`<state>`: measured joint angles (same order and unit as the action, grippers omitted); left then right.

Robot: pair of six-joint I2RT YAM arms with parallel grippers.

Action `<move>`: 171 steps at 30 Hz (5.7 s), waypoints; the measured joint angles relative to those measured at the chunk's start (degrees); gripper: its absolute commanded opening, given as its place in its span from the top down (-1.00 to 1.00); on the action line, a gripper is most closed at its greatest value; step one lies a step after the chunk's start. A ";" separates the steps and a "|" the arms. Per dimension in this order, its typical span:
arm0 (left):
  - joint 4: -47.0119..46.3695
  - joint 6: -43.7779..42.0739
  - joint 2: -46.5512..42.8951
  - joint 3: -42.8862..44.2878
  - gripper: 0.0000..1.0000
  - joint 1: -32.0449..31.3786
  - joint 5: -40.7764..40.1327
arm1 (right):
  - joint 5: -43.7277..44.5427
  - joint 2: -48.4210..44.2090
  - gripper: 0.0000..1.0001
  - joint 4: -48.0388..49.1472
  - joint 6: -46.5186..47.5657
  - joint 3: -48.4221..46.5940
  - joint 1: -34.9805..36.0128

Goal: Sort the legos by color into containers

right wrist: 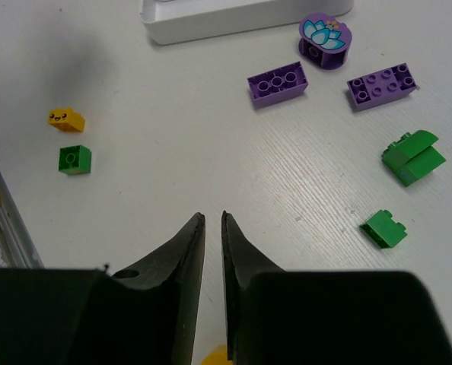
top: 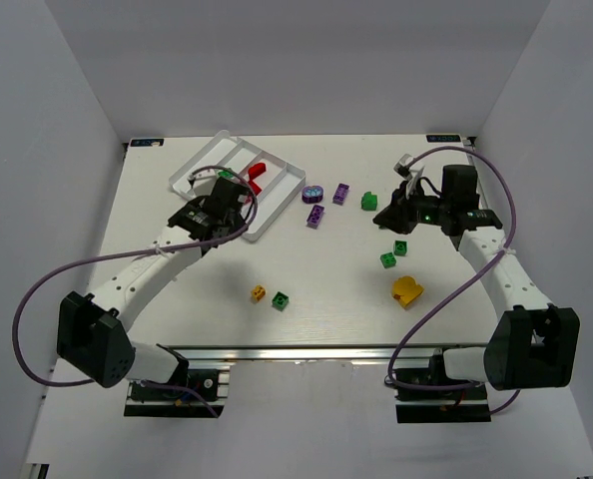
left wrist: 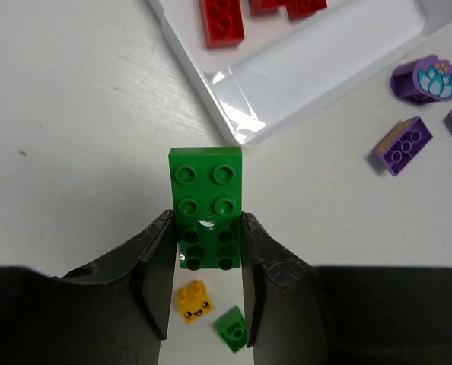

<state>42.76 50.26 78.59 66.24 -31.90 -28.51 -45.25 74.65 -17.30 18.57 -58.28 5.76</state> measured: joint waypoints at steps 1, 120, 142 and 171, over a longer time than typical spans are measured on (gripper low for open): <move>-0.85 -2.40 0.22 0.63 1.00 2.03 1.01 | -0.28 0.00 0.66 -0.22 0.39 0.00 0.07; -8.41 -1.77 -24.13 -28.52 -0.63 26.40 36.13 | 25.66 -7.21 -0.79 -31.71 20.61 9.44 3.32; -4.81 15.02 8.66 -15.76 -0.86 1.40 24.76 | 23.78 -7.06 -0.79 -27.61 17.81 9.31 3.32; 3.52 16.35 17.31 -8.63 -0.32 -2.84 23.32 | 21.92 -4.26 -0.79 -25.49 17.11 9.31 3.32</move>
<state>46.28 66.61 95.90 57.60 -34.74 -5.19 -23.33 70.39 -42.78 35.68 -48.97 9.08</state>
